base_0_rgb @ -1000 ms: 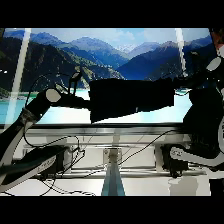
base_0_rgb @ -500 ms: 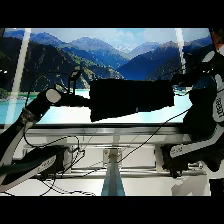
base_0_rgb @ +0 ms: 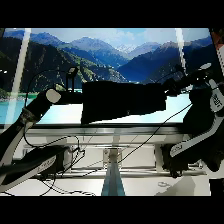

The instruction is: Fold the clothes and pants, and hang the long-sleeved shirts on hangers.

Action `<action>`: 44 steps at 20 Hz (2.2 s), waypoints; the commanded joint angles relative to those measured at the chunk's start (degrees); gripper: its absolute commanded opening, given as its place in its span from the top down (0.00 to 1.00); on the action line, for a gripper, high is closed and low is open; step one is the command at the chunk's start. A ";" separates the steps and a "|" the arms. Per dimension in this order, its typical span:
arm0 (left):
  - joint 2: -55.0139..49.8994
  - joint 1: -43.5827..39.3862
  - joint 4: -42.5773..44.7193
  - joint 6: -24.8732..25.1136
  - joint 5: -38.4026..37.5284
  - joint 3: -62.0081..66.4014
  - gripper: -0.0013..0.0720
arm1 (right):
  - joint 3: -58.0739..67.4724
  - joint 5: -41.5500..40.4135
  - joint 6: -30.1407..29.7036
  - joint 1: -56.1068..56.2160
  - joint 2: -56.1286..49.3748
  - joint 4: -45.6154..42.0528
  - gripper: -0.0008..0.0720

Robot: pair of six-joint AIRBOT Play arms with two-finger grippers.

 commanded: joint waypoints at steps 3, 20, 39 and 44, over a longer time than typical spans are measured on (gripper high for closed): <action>0.02 -0.04 3.32 0.02 2.54 -0.02 0.04 | -2.21 3.63 -6.69 7.69 -0.70 9.92 0.12; 0.28 1.44 7.54 0.00 5.68 0.28 0.04 | -0.70 -12.94 -6.58 45.70 -0.22 18.99 0.95; 13.14 13.62 7.56 0.04 7.61 2.84 0.11 | 1.60 -1.97 21.16 3.15 53.70 -21.09 0.95; 21.55 17.97 9.64 2.32 8.98 12.57 0.69 | 1.57 0.72 29.55 -16.00 66.40 -46.49 0.95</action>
